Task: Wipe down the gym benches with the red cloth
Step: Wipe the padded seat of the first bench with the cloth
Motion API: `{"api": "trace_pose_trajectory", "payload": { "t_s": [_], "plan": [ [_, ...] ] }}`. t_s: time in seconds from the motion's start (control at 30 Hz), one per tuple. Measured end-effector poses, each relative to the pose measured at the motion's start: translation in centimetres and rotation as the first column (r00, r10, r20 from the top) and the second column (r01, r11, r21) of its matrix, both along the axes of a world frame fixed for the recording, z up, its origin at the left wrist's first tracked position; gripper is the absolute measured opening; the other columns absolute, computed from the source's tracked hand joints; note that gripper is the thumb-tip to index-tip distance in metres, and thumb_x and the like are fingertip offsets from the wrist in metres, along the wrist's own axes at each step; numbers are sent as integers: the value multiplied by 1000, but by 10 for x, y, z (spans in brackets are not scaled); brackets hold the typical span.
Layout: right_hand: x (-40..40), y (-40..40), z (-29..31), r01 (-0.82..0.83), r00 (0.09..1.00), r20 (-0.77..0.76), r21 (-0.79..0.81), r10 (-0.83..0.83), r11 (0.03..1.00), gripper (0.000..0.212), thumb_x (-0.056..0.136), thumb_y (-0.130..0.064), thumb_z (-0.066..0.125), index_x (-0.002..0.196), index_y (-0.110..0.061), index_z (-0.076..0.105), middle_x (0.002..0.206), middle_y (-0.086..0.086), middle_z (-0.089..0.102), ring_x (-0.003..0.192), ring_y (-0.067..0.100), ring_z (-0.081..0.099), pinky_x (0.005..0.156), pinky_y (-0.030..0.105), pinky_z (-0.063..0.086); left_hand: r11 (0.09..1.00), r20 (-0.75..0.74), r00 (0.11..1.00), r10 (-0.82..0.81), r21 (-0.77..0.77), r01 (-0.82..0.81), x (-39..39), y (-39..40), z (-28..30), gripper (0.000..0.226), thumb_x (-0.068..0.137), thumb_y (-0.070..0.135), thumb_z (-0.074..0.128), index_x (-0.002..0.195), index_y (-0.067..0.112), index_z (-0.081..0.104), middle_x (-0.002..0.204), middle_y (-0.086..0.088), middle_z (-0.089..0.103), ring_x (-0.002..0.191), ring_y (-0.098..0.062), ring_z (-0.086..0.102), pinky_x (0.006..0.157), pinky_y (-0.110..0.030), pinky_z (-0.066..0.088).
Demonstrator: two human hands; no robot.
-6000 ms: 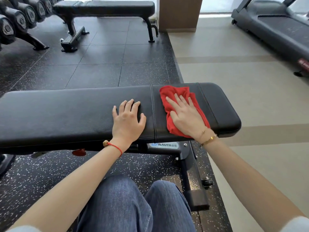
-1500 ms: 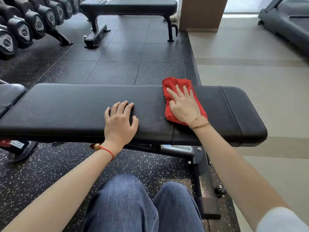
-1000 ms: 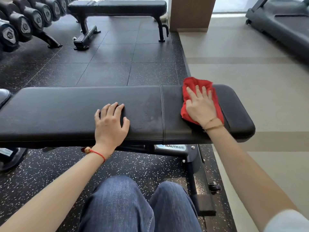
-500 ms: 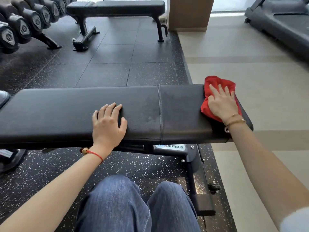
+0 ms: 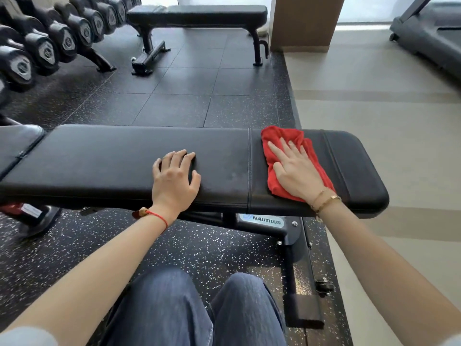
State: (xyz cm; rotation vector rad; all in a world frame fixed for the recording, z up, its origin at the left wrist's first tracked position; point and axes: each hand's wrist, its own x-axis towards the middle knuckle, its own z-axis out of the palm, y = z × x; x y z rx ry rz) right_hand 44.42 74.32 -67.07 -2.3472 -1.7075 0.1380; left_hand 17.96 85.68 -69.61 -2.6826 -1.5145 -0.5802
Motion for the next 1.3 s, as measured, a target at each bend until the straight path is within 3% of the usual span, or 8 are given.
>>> {"api": "trace_pose_trajectory", "payload": {
  "t_s": [0.23, 0.4, 0.53, 0.7, 0.9, 1.0, 1.13, 1.3],
  "plan": [
    [-78, 75, 3, -83, 994, 70, -11, 83, 997, 57, 101, -28, 29, 156, -22, 14, 163, 12, 7, 151, 29, 5, 122, 44, -3, 1000, -4, 1000, -9, -14, 9, -2, 1, 0, 51, 92, 38, 38, 138, 19, 53, 145, -4, 51, 136, -25, 41, 115, -51, 27],
    [-101, 55, -5, -207, 976, 74, 21, 205, 978, 58, 100, -28, 33, 156, -27, 16, 164, 7, 10, 151, 24, 7, 123, 41, -2, 995, 53, 997, -63, -79, 67, -8, 6, 1, 47, 100, 31, 44, 144, 18, 46, 155, -7, 39, 144, -24, 32, 120, -48, 20],
    [-87, 49, -10, -101, 993, 74, 64, 96, 993, 58, 98, -27, 35, 154, -28, 22, 163, 7, 15, 151, 25, 12, 123, 43, 1, 996, 35, 996, -83, -12, 83, -45, 29, 8, 45, 100, 28, 45, 143, 16, 49, 151, -10, 44, 141, -29, 35, 119, -49, 25],
    [-109, 111, -1, 48, 997, 59, -5, -48, 999, 58, 100, -29, 30, 156, -23, 16, 163, 13, 9, 151, 30, 9, 122, 46, -1, 1000, 6, 1000, -9, 8, 9, -92, 63, 10, 42, 99, 25, 48, 139, 13, 53, 144, -11, 51, 137, -30, 41, 117, -50, 27],
    [-208, 141, -4, -221, 974, 60, 33, 219, 975, 58, 99, -29, 33, 155, -26, 19, 163, 8, 11, 151, 27, 10, 122, 41, -2, 995, 98, 992, 81, -69, -75, -103, 78, 3, 43, 95, 19, 49, 138, 16, 53, 145, -8, 49, 138, -28, 37, 117, -53, 22],
    [-209, 119, -7, -274, 961, 42, 59, 272, 960, 59, 97, -28, 36, 154, -29, 21, 163, 4, 14, 151, 23, 11, 123, 39, 0, 995, 122, 989, 85, -63, -78, -103, 79, 1, 42, 94, 19, 49, 136, 18, 55, 145, -4, 50, 137, -26, 38, 117, -51, 22],
    [-155, 95, -10, -145, 986, 96, 59, 139, 988, 58, 97, -26, 38, 154, -26, 23, 162, 7, 17, 150, 26, 16, 123, 42, 3, 996, 136, 987, 83, -54, -76, -106, 81, -2, 42, 94, 21, 49, 135, 20, 55, 144, -2, 50, 136, -24, 39, 117, -50, 22],
    [-121, 138, 0, 111, 987, 120, -28, -107, 993, 58, 101, -28, 31, 156, -20, 15, 162, 16, 9, 150, 33, 10, 122, 47, 1, 994, 125, 987, 99, -53, -93, -104, 81, -2, 43, 93, 23, 48, 135, 21, 54, 144, -1, 50, 136, -24, 39, 117, -51, 22]
  ]
}}
